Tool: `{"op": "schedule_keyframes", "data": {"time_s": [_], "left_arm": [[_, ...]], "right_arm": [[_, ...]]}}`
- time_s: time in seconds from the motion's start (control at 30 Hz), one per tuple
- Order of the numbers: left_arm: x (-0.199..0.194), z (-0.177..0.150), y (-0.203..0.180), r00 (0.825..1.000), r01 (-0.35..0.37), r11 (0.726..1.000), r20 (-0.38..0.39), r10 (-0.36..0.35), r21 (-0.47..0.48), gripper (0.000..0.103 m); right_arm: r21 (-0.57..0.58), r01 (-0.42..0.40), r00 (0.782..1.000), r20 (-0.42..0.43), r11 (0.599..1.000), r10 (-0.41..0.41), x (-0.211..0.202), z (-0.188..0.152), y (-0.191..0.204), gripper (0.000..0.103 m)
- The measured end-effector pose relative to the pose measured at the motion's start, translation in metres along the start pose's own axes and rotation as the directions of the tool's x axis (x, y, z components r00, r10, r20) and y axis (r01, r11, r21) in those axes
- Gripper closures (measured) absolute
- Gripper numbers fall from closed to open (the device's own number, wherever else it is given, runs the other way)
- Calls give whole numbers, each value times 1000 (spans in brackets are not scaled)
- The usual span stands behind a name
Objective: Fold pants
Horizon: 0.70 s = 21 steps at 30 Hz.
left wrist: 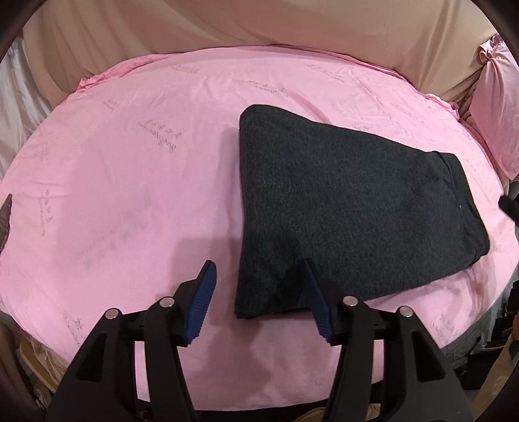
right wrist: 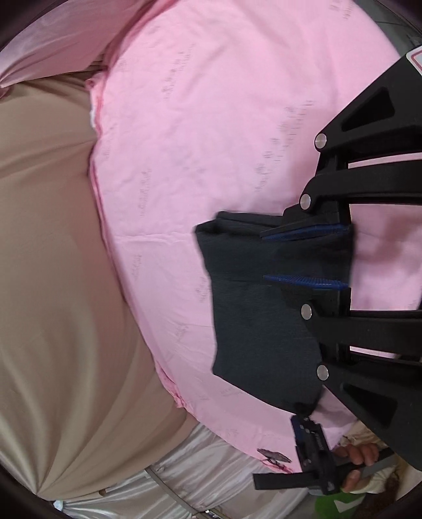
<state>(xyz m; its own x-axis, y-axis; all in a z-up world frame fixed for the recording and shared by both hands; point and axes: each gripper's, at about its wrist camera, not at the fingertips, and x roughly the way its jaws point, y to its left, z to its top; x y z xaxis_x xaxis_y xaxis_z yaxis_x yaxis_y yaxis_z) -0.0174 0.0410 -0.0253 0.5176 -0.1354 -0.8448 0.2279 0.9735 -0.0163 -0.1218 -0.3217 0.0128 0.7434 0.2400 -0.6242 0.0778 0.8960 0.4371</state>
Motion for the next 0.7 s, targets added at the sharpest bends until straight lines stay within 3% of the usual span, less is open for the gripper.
{"op": "schedule_keyframes", "data": {"time_s": [0.07, 0.27, 0.33, 0.4, 0.53, 0.63, 0.67, 0.7], "left_arm": [[-2, 4, -2, 999, -28, 1000, 23, 28, 7, 39], [6, 22, -5, 997, -71, 997, 41, 71, 8, 38], [12, 28, -6, 996, -80, 997, 38, 80, 6, 38], [19, 33, -9, 996, -88, 996, 33, 88, 6, 38], [31, 40, -11, 995, -100, 995, 20, 100, 10, 38], [40, 44, -11, 993, -113, 994, 16, 113, 11, 29], [43, 45, -10, 993, -116, 993, 17, 116, 12, 28], [45, 46, -10, 993, -116, 993, 18, 116, 11, 28]], "right_arm": [[-12, -7, 1000, 4, 1000, 7, 11, 12, 4, 82], [12, 26, 998, -66, 1000, -25, 59, 32, -5, 81], [31, 30, 996, -85, 999, -27, 70, 33, -9, 77], [47, 35, 994, -103, 998, -30, 79, 34, -13, 66], [81, -2, 991, -135, 997, 13, 98, 34, -18, 63], [96, -18, 991, -133, 995, 30, 106, 35, -21, 63], [92, -33, 991, -129, 995, 45, 107, 36, -19, 72], [80, -51, 990, -128, 995, 61, 107, 38, -16, 92]]}}
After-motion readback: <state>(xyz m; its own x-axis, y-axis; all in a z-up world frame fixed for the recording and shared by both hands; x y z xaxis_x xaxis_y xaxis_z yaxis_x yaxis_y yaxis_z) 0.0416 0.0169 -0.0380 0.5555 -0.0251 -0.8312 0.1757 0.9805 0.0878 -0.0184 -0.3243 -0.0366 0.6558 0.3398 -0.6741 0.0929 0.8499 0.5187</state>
